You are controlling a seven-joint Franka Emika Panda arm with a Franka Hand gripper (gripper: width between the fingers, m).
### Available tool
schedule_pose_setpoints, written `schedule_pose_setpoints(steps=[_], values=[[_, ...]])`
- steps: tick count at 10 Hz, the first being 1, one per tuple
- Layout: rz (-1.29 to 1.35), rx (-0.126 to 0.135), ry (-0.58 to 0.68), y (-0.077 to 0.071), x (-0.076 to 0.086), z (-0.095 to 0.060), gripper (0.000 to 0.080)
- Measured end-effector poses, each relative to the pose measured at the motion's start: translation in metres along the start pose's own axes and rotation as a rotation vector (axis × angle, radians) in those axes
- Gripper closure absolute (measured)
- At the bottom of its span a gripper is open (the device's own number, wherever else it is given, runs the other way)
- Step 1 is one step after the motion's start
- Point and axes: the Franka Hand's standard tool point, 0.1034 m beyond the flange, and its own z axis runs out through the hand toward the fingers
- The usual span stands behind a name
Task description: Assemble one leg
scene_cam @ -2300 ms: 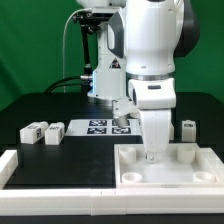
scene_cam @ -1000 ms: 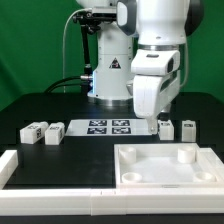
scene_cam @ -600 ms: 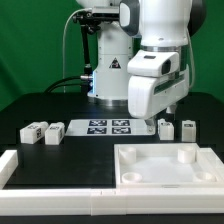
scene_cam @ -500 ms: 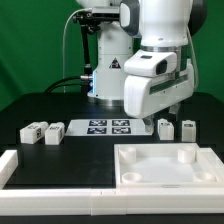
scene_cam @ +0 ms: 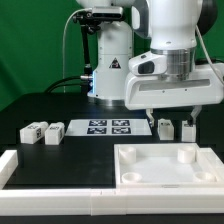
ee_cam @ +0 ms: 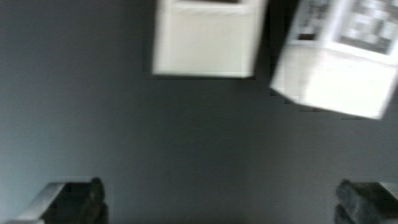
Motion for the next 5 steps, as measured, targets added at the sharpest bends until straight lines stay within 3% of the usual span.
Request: schedule_pose_setpoints(steps=[3, 5], values=[[0.128, 0.013, -0.009, -0.025, -0.010, 0.002, 0.0151], [0.104, 0.012, -0.018, -0.030, -0.013, 0.003, 0.0151]])
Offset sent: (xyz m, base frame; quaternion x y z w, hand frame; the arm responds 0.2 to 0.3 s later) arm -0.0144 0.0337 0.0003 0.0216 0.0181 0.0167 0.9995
